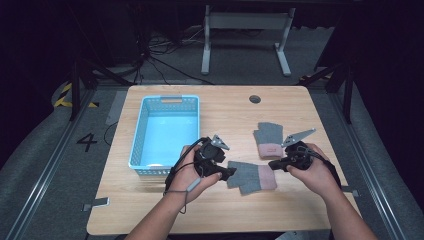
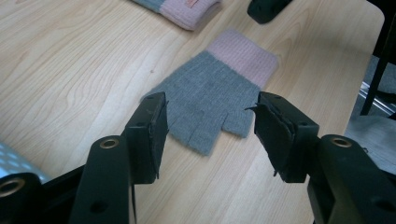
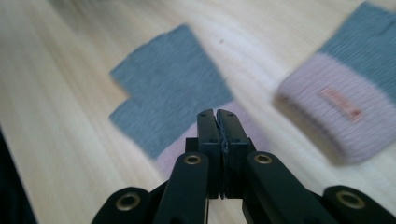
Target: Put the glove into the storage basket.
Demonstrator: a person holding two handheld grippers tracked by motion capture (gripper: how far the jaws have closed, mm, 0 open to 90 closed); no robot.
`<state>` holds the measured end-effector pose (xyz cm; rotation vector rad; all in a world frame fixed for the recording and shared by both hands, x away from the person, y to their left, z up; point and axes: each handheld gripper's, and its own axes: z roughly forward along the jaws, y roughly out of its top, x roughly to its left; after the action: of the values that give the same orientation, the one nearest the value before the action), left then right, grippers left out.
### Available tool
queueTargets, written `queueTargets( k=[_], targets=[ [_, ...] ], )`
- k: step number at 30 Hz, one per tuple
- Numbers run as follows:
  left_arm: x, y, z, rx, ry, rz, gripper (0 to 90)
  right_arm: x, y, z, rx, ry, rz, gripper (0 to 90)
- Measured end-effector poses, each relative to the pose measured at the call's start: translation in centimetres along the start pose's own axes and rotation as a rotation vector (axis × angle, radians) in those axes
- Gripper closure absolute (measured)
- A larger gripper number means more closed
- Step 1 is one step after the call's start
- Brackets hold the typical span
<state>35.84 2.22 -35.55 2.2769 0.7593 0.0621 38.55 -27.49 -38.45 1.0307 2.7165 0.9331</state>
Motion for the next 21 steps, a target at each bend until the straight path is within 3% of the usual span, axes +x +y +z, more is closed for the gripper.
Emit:
queueTargets(
  k=[7,10,15,21],
  targets=[
    [0.1,-1.0,-0.5,0.008,0.019,-0.027,45.2,-1.4,1.6,0.7,-0.044,-0.037,0.041,90.0],
    [0.3,-1.6,-0.7,0.018,0.027,-0.041,45.1,-2.5,2.5,2.1,-0.06,-0.053,0.068,90.0],
    [0.4,-2.1,-1.0,0.022,0.035,-0.057,44.7,-3.2,3.1,4.1,-0.039,-0.09,0.08,90.0],
    [0.4,-2.3,-1.0,0.028,0.038,-0.062,44.4,-3.2,3.2,6.3,-0.001,-0.092,0.074,90.0]
  ],
)
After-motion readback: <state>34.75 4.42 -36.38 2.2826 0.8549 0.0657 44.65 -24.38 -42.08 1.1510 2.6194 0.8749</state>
